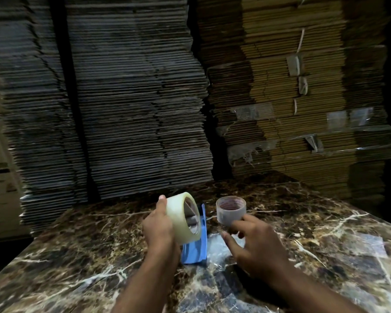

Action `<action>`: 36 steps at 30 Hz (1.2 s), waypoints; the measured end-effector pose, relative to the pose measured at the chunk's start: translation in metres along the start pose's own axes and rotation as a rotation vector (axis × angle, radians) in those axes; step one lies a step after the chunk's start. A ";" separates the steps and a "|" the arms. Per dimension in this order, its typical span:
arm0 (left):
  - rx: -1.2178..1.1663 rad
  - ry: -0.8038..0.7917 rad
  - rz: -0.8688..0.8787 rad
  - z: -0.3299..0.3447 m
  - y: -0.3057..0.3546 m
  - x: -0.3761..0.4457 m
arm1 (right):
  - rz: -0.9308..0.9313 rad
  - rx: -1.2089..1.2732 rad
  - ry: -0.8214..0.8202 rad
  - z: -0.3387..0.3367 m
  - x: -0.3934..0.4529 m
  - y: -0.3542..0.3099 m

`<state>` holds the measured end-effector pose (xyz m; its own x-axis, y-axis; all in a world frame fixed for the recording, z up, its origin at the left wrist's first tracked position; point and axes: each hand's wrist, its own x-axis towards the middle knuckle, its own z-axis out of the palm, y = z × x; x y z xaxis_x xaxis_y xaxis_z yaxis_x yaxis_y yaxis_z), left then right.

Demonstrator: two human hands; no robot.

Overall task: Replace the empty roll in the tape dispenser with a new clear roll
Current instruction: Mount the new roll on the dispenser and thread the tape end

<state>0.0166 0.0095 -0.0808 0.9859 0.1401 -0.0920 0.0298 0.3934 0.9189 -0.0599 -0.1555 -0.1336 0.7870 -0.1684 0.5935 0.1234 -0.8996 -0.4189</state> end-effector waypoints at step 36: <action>0.412 -0.727 0.081 -0.012 0.006 -0.003 | -0.049 0.603 -0.102 0.004 0.001 -0.004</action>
<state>0.0119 0.0225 -0.0801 0.8438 -0.5230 0.1203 -0.1267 0.0237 0.9917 -0.0569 -0.1505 -0.1346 0.8222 -0.0664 0.5654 0.4575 -0.5140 -0.7257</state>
